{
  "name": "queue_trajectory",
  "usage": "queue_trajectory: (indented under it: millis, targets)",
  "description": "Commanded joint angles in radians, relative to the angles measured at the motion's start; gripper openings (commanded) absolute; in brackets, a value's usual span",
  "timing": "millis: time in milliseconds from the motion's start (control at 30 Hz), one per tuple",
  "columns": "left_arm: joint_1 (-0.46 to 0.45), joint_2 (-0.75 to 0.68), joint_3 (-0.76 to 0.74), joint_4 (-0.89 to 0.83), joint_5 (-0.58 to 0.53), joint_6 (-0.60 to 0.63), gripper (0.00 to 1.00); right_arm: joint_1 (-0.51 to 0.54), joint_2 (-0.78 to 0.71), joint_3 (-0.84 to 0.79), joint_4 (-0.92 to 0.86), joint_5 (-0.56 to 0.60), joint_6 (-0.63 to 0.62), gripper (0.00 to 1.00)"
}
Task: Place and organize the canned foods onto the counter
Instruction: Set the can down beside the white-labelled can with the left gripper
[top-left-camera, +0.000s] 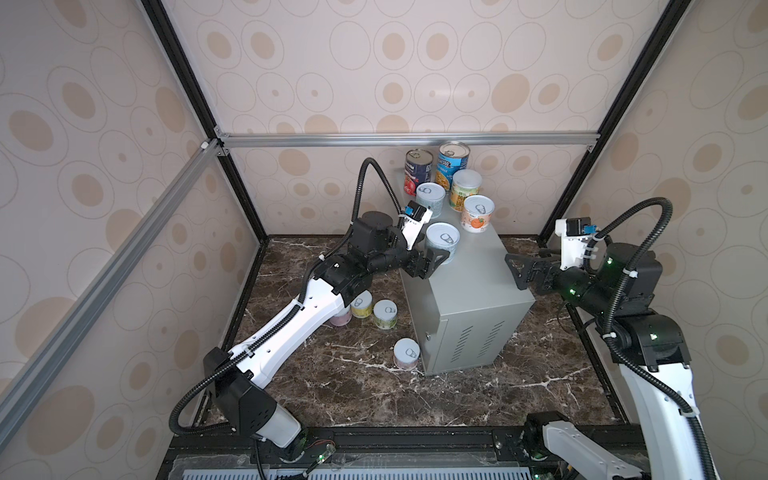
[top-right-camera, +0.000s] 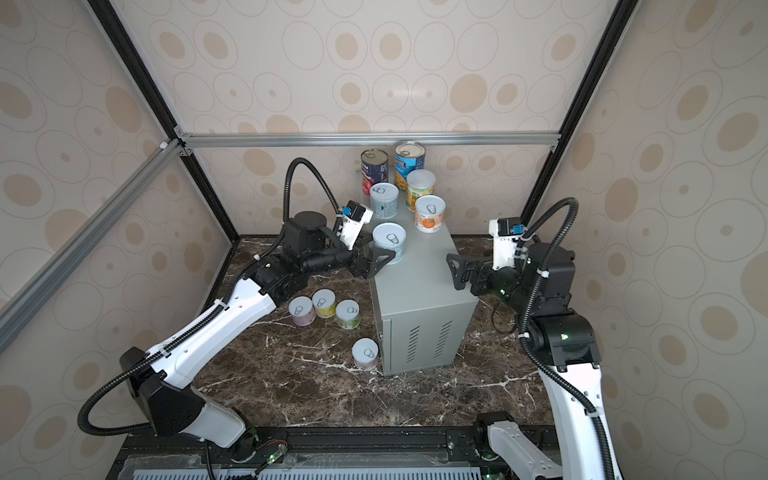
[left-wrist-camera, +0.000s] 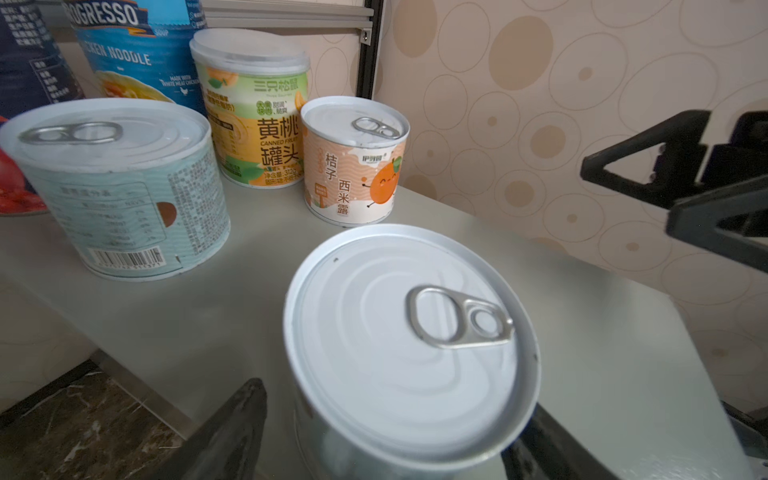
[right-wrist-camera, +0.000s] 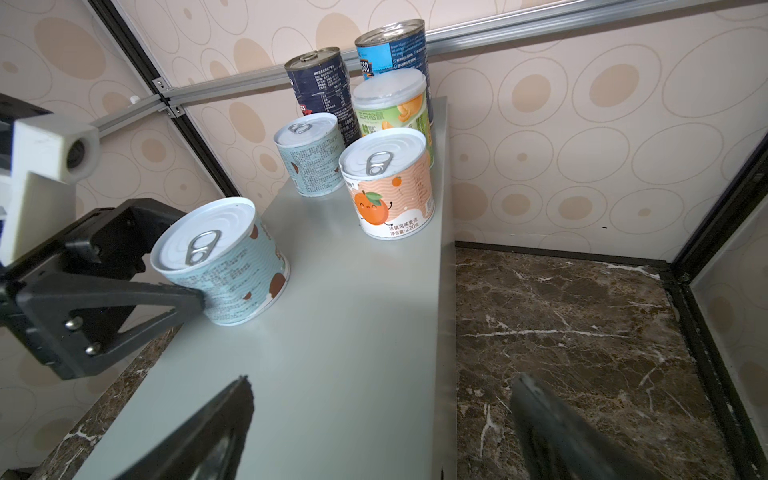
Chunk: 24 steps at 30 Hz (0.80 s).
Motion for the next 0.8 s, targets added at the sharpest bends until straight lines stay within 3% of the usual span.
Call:
queue_trajectory:
  millis: [0,267,767]
  targets:
    - [-0.005,0.018,0.03,0.046,-0.054,-0.004,0.81,0.007,-0.016,-0.005,-0.009,0.009,-0.019,1.0]
    - [0.0,0.077,0.05,0.087,-0.082,0.003,0.8,0.007,-0.019,-0.009,-0.011,0.011,-0.021,1.0]
    - [0.029,0.158,0.073,0.138,-0.09,-0.002,0.71,0.006,-0.01,0.004,-0.017,0.026,-0.033,1.0]
